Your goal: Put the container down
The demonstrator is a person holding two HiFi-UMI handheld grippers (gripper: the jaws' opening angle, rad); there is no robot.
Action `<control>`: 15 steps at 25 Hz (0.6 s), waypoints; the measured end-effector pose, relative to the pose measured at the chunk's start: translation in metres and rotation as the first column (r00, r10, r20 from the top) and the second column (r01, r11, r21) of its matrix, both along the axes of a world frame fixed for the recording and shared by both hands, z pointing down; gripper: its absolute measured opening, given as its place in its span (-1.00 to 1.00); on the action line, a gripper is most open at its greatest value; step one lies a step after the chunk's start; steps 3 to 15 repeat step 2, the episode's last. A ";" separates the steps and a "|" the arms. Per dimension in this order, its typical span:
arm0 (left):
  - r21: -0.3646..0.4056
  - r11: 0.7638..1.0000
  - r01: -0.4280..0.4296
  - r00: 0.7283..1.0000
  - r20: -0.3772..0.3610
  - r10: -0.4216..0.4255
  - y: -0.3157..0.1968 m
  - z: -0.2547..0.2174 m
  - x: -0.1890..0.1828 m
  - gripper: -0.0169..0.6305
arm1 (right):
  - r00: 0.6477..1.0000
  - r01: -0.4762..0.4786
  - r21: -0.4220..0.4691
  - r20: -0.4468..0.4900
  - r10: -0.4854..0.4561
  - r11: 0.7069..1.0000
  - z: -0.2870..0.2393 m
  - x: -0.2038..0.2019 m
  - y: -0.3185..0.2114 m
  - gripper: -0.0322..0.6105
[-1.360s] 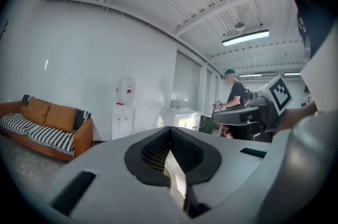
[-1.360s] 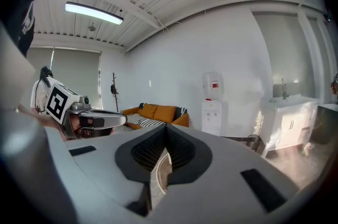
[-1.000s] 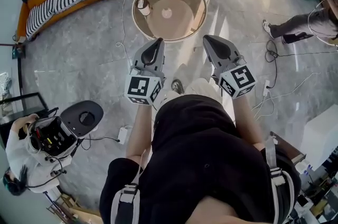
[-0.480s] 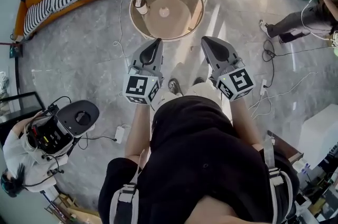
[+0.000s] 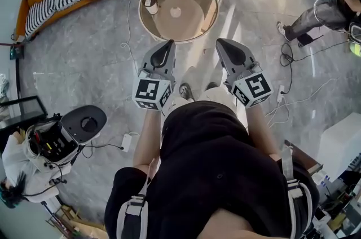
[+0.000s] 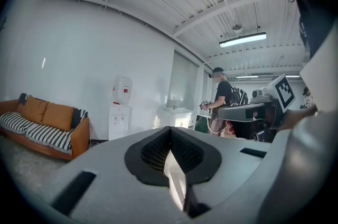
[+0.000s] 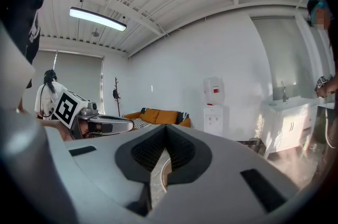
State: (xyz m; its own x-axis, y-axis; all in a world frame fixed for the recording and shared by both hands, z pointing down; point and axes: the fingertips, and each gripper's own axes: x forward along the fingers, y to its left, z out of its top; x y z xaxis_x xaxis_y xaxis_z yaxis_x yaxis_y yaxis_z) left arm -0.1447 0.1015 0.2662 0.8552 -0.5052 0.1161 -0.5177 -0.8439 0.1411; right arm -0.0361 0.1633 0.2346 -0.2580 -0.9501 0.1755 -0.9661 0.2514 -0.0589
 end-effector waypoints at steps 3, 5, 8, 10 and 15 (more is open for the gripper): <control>-0.001 1.000 0.000 1.000 -0.001 0.000 0.001 0.000 0.000 -0.89 | 1.000 0.001 -0.001 -0.002 -0.001 1.000 0.001 0.000 0.001 -0.89; -0.001 1.000 0.000 1.000 -0.001 0.000 0.001 0.000 0.000 -0.89 | 1.000 0.001 -0.001 -0.002 -0.001 1.000 0.001 0.000 0.001 -0.89; -0.001 1.000 0.000 1.000 -0.001 0.000 0.001 0.000 0.000 -0.89 | 1.000 0.001 -0.001 -0.002 -0.001 1.000 0.001 0.000 0.001 -0.89; -0.001 1.000 0.000 1.000 -0.001 0.000 0.001 0.000 0.000 -0.89 | 1.000 0.001 -0.001 -0.002 -0.001 1.000 0.001 0.000 0.001 -0.89; -0.001 1.000 0.000 1.000 -0.001 0.000 0.001 0.000 0.000 -0.89 | 1.000 0.001 -0.001 -0.002 -0.001 1.000 0.001 0.000 0.001 -0.89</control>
